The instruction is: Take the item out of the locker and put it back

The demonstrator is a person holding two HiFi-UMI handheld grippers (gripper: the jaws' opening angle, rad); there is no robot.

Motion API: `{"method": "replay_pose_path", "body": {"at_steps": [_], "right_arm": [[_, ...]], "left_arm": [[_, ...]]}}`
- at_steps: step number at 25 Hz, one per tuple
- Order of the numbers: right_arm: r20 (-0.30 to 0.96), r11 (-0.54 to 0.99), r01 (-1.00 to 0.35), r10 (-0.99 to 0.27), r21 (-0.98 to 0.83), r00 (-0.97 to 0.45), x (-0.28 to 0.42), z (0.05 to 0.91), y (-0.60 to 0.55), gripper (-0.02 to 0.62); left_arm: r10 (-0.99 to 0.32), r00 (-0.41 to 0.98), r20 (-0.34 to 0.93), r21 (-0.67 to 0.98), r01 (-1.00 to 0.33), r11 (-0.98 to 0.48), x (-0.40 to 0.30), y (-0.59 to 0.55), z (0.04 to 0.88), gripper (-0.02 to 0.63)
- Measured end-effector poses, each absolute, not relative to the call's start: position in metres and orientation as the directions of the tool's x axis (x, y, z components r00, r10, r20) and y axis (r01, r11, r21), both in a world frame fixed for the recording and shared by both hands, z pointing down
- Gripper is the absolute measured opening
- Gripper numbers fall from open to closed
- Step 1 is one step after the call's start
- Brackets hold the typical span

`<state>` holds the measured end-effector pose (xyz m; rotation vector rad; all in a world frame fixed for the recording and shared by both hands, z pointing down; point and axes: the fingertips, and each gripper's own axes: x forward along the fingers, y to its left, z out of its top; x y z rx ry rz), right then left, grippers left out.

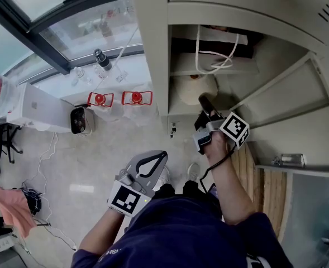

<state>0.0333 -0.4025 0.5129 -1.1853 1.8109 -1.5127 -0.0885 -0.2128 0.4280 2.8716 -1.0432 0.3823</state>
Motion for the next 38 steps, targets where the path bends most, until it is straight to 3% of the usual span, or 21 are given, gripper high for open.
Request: {"method": "replay_pose_path", "body": {"at_steps": [19, 38], "right_arm": [[0.150, 0.019, -0.344, -0.875, -0.939, -0.460, 0.040, 0.502, -0.365, 0.077], [-0.010, 0.416, -0.562, -0.810, -0.715, -0.586, 0.021, 0.381, -0.275, 0.058]], "left_arm": [[-0.597, 0.770, 0.225, -0.031, -0.607, -0.794, -0.097, -0.190, 0.424, 0.003], [-0.627, 0.768, 0.126, -0.085, -0.622, -0.779, -0.089, -0.193, 0.388, 0.003]]}}
